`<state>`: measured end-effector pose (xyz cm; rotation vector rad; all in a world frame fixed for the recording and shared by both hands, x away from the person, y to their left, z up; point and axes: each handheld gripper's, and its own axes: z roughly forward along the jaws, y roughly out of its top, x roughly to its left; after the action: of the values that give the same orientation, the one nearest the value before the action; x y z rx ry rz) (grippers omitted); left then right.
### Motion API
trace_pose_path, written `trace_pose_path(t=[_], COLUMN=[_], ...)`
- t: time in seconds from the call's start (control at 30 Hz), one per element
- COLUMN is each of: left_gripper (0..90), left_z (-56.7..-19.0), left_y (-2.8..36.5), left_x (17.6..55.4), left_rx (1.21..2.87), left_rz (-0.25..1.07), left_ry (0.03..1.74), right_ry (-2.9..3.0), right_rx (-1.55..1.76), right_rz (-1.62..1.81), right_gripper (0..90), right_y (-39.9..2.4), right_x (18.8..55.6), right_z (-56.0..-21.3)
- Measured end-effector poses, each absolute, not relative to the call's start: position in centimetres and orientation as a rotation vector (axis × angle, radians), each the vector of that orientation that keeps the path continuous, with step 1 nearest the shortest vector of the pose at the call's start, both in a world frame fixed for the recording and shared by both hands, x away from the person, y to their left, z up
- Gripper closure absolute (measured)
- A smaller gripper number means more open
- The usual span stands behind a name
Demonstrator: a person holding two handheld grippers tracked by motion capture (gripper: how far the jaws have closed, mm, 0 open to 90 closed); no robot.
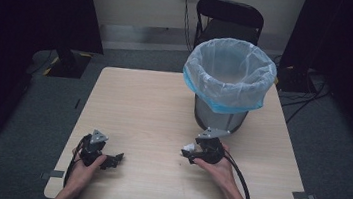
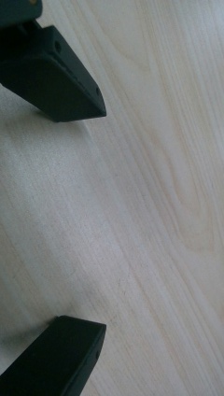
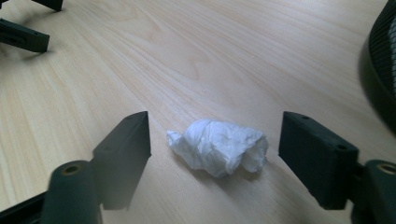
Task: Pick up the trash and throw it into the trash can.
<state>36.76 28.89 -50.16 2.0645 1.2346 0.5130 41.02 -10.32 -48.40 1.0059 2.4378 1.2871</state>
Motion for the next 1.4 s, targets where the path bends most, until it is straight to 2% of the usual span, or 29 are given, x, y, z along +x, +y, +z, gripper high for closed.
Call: trace_pose_path(t=[0.1, 0.23, 0.5, 0.6, 0.77, 1.4], left_gripper=[0.0, 0.0, 0.0, 0.0, 0.0, 0.0], left_z=[-50.2, -50.1, -50.1, -50.1, -50.1, -50.1], left_y=[28.9, 28.9, 28.9, 28.9, 28.9, 28.9], left_x=[36.8, 36.8, 36.8, 36.8, 36.8, 36.8], left_rx=[2.065, 2.073, 2.074, 2.075, 2.074, 2.073], left_rz=[0.514, 0.514, 0.514, 0.514, 0.513, 0.514], left_ry=[1.235, 1.231, 1.230, 1.230, 1.231, 1.231], right_ry=[2.440, 2.460, 2.467, 2.466, 2.482, 2.456], right_rx=[1.007, 1.011, 0.969, 0.960, 0.977, 0.971], right_rz=[1.272, 1.234, 1.211, 1.200, 1.226, 1.405], right_gripper=[25.3, 35.9, 49.8, 62.4, 71.3, 76.0], right_y=[-10.1, -10.0, -9.3, -9.4, -9.6, -10.5], right_x=[41.2, 41.3, 41.3, 41.2, 41.4, 40.5], right_z=[-48.7, -49.3, -49.8, -49.8, -49.7, -45.7])
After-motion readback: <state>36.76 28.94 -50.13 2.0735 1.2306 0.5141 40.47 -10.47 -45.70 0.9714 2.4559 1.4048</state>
